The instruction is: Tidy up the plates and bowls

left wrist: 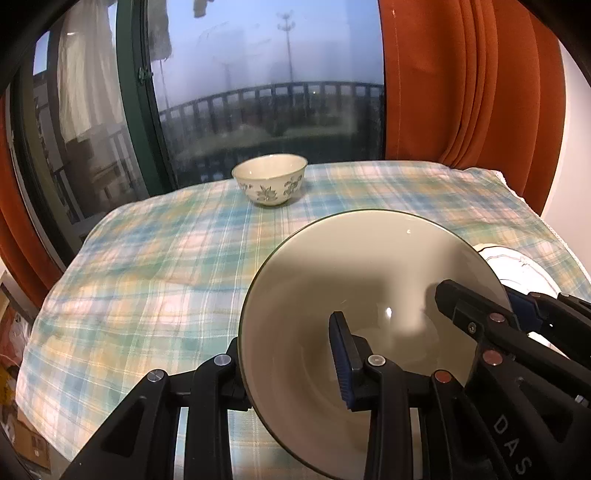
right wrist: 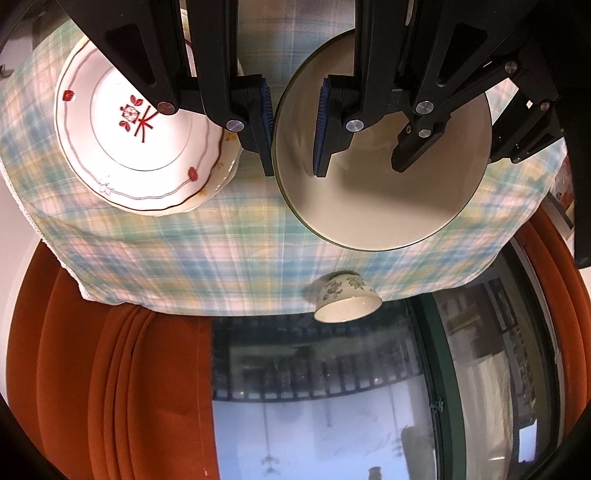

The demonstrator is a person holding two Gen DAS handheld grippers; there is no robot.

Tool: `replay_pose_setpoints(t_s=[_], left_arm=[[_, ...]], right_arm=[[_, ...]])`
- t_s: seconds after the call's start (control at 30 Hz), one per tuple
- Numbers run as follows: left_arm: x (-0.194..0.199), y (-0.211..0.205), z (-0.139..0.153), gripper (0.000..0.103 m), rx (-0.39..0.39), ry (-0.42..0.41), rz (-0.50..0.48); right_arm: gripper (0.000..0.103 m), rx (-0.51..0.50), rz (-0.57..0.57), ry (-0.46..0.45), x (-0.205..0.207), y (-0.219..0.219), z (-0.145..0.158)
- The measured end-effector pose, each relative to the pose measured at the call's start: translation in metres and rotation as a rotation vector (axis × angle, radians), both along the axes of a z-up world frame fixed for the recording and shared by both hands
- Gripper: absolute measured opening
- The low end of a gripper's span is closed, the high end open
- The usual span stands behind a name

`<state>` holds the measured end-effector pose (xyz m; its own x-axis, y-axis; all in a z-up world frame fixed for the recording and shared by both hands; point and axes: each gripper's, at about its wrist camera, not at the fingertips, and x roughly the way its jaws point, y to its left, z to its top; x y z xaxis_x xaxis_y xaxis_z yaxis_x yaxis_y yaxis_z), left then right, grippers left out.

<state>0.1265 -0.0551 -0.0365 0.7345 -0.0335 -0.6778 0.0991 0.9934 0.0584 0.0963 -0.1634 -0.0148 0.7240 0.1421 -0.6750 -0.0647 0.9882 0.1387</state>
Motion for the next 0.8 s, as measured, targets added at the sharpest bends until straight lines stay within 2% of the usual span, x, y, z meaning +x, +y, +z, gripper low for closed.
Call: replay_pose_setpoints(t_s=[0.5, 0.8], left_arm=[[0.001, -0.004, -0.002, 0.034, -0.01, -0.008, -0.017], [-0.004, -0.005, -0.001, 0.034, 0.07, -0.036, 0.014]], right_arm=[[0.023, -0.019, -0.018, 0.008, 0.011, 0.003, -0.01], [0.023, 0.011, -0.001, 0.008, 0.01, 0.004, -0.012]])
